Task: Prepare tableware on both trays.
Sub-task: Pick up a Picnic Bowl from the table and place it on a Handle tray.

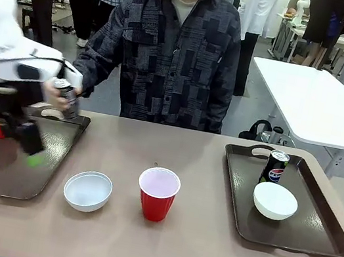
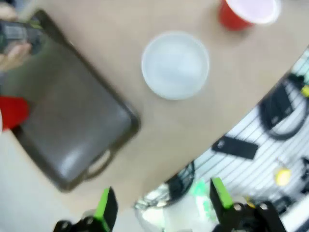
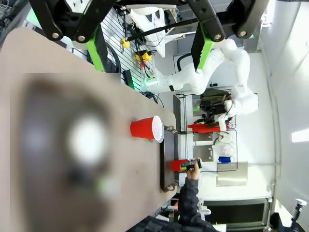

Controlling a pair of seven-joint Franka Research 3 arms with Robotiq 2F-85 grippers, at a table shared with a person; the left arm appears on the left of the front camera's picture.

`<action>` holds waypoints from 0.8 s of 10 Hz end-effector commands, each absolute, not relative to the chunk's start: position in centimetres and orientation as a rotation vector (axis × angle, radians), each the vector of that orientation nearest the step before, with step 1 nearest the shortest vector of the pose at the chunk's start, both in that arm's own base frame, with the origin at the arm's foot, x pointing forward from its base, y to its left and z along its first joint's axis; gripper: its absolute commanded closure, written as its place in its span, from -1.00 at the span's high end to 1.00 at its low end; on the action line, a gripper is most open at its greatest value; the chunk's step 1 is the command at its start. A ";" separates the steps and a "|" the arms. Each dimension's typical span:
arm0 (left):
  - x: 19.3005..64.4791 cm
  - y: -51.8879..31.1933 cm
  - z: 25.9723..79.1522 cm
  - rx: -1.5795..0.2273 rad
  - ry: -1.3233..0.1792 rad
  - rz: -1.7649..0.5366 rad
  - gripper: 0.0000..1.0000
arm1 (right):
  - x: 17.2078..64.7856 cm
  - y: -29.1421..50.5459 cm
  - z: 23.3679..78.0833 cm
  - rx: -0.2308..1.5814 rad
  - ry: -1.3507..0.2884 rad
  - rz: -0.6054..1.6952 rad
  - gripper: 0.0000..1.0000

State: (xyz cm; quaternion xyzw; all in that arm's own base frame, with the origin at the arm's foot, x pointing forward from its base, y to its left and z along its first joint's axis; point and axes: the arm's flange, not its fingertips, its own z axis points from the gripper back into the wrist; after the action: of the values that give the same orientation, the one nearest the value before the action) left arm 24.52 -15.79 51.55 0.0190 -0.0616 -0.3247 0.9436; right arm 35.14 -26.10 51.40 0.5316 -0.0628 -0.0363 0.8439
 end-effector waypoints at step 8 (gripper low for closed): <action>25.7 -13.3 48.8 0.022 -0.126 -0.569 1.00 | 34.9 -26.1 51.5 1.114 -0.131 -0.088 0.82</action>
State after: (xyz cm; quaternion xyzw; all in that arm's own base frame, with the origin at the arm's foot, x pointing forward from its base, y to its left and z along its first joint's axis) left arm 25.45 -13.74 51.51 0.0143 -0.0546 -0.3035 0.9511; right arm 35.08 -26.16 51.42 0.5311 -0.0634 -0.0372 0.8441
